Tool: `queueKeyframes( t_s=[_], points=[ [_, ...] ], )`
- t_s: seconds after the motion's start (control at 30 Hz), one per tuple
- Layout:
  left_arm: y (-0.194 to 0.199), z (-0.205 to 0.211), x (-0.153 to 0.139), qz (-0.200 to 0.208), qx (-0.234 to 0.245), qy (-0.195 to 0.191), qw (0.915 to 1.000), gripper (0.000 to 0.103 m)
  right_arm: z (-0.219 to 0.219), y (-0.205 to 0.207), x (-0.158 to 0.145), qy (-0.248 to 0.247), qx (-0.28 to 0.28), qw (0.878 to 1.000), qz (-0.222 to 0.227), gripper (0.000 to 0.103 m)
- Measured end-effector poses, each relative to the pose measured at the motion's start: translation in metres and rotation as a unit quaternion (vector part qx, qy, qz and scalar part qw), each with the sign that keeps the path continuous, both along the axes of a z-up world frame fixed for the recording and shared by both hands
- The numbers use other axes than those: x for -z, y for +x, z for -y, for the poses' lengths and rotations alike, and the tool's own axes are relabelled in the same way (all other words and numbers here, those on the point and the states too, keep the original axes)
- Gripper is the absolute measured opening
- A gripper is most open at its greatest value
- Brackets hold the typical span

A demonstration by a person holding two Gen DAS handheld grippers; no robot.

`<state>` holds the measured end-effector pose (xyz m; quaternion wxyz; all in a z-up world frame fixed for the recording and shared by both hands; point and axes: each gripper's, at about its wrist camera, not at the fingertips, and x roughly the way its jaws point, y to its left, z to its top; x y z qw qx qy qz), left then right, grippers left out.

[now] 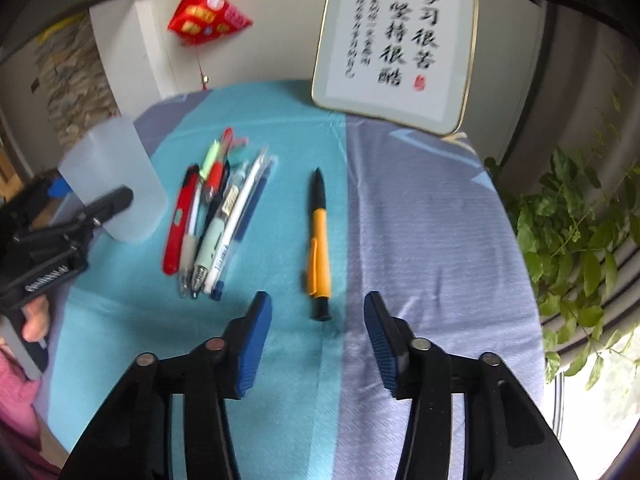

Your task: Organize stationery

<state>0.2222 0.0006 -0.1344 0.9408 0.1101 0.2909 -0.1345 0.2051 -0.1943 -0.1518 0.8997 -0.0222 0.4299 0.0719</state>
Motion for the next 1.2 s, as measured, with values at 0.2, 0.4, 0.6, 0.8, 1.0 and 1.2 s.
queueKeyframes(
  t_s=[0.2, 0.4, 0.6, 0.8, 1.0, 1.2],
  points=[
    [0.000, 0.001, 0.001, -0.002, 0.000, 0.001, 1.0000, 0.072, 0.000, 0.005, 0.010, -0.006, 0.005, 1.000, -0.008, 0.012],
    [0.000, 0.001, 0.001, -0.003, -0.001, 0.002, 1.0000, 0.071, -0.003, -0.017, -0.020, -0.004, -0.002, 0.999, 0.036, 0.010],
    [0.000, 0.002, 0.001, -0.005, 0.000, 0.003, 1.0000, 0.071, -0.003, -0.031, -0.063, 0.018, 0.003, 0.996, 0.090, 0.010],
    [0.001, 0.002, 0.002, -0.011, 0.000, 0.001, 0.9999, 0.071, -0.013, -0.030, -0.094, 0.029, -0.006, 0.992, 0.124, 0.010],
    [0.001, 0.002, 0.003, -0.012, 0.000, 0.001, 0.9999, 0.071, -0.027, -0.025, -0.116, 0.047, -0.021, 0.989, 0.142, 0.010],
    [0.001, 0.003, 0.003, -0.011, 0.000, 0.002, 0.9999, 0.071, -0.053, -0.020, -0.157, 0.083, -0.074, 0.976, 0.185, 0.010]
  ],
)
